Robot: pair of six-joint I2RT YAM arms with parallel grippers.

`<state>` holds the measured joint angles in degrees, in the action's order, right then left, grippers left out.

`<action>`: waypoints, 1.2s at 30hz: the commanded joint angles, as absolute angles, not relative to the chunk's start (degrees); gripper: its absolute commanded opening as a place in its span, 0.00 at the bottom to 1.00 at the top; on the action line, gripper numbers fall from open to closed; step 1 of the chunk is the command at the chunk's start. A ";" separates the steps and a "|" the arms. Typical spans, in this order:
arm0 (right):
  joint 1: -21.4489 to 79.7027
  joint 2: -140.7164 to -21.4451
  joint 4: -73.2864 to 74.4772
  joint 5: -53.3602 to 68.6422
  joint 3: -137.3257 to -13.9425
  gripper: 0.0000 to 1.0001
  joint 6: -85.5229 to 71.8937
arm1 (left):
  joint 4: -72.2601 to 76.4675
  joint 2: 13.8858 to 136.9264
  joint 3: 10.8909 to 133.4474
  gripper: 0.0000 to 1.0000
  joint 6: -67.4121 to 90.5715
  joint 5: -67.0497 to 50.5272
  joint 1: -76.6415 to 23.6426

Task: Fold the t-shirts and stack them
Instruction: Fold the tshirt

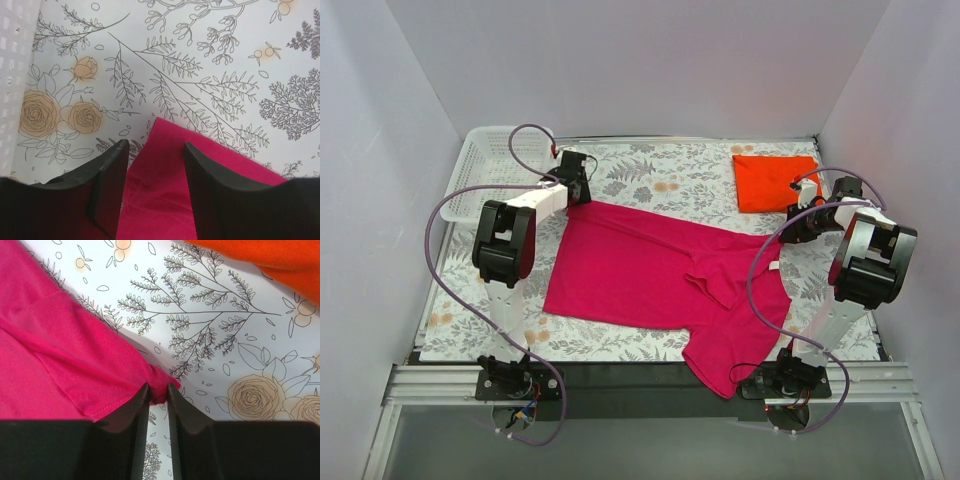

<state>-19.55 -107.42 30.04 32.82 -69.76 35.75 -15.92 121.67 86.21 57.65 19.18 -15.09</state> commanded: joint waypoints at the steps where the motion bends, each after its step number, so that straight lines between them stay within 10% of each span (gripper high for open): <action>1: -19.86 -108.11 30.50 33.93 -71.89 0.23 35.33 | -18.01 122.69 88.33 0.45 57.13 17.06 -14.42; 8: -19.86 -108.19 30.50 33.75 -72.33 0.16 35.33 | -18.54 122.96 87.72 0.00 57.57 16.17 -13.54; 28: -20.13 -114.17 30.59 29.97 -83.49 0.01 31.82 | -17.32 122.26 86.84 0.00 58.53 15.57 -12.22; 36: -20.13 -113.82 30.59 30.32 -86.57 0.30 30.41 | -16.00 120.59 89.12 0.30 58.62 5.55 -12.22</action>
